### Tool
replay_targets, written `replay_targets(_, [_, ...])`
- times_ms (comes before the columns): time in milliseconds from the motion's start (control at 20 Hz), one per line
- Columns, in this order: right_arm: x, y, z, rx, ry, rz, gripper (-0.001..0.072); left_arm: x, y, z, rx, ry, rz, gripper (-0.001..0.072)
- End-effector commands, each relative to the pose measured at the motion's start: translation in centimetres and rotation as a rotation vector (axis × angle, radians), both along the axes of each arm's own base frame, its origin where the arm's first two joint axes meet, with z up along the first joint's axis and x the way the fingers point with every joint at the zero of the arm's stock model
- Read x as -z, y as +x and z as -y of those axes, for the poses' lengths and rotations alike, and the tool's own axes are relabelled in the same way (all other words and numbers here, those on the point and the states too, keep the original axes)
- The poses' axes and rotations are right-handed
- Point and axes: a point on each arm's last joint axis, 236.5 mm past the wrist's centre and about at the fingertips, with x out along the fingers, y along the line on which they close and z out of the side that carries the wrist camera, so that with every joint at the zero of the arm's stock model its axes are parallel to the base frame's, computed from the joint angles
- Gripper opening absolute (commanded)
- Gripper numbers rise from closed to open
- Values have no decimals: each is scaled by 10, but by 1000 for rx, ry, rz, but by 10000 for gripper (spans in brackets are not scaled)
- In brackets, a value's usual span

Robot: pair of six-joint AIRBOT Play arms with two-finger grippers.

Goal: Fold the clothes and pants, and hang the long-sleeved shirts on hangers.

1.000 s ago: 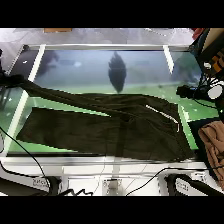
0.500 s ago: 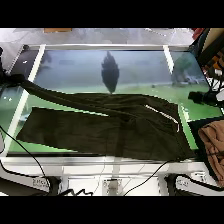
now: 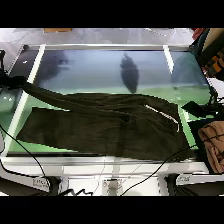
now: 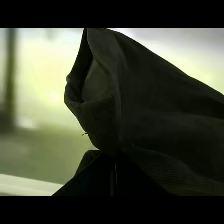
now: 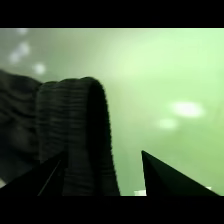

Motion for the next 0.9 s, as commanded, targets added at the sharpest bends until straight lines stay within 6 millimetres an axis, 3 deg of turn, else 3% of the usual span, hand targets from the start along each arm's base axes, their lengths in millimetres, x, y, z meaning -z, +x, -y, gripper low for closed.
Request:
replay_targets(0, [26, 6, -3, 50, 86, -22, 558, 2, -3, 2, 3, -6, -15, 18])
replay_targets(250, [49, 13, -27, 73, 231, -40, 566, 2, -3, 2, 3, -6, -15, 18])
replay_targets(550, [34, 40, -57, -65, 176, 6, 551, 2, -2, 2, 3, -6, -15, 18])
replay_targets(600, [32, 44, -61, -89, 154, 9, 502, 2, -2, 2, 3, -6, -15, 18])
replay_targets(800, [20, 68, -77, -158, 76, 54, 52, 4, -1, 4, 7, -8, -17, 18])
replay_targets(850, [13, 79, -77, -162, 49, 84, 28, 5, -1, 6, 10, -9, -19, 18])
